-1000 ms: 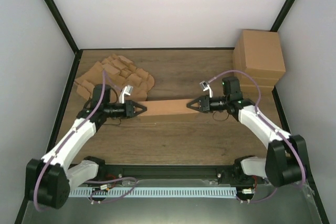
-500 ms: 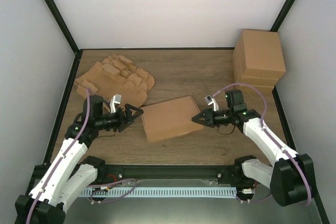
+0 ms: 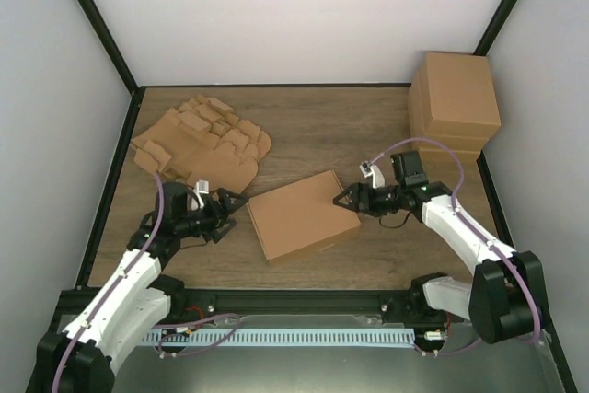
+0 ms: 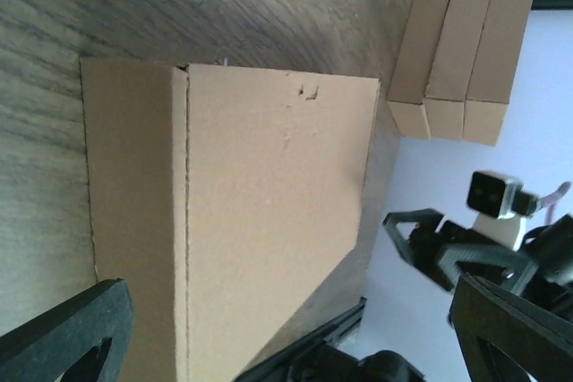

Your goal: Fold the paper box

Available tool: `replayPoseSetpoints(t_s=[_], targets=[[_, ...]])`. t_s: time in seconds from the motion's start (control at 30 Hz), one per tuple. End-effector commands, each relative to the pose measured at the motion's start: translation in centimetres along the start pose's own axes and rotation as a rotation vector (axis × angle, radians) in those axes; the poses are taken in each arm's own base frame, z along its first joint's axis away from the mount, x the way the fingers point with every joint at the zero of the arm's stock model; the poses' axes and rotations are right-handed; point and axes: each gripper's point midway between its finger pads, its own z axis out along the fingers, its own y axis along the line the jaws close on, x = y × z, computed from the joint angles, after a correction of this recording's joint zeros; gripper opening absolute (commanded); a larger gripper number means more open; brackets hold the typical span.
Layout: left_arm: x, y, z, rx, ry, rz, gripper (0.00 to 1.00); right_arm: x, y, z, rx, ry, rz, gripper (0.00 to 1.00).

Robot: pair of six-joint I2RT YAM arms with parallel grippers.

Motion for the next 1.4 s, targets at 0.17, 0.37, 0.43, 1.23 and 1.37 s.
replayPoseSetpoints(t_s=[0.17,0.37,0.43,1.23,1.37], targets=[[0.3,4.1,2.9,0.002,0.037,0.137,0.97,-5.4,-3.9,-0.4,0.244,-0.195,-0.076,0.89],[1.4,4.4,3.5,0.048,0.076,0.206,1.00,-4.4,-6.7,1.8,0.256,-0.130,-0.035,0.92],[1.6,4.8,3.6,0.053,0.079,0.202,0.98,-4.0,-7.2,2.3,0.249,-0.114,-0.026,0.93],[2.6,4.2,4.8,0.097,0.179,0.256,0.53,-2.3,-6.2,4.4,0.176,-0.044,-0.021,0.94],[2.3,3.7,4.7,0.104,0.166,0.261,0.52,-2.2,-6.3,4.6,0.178,-0.039,-0.021,0.94]])
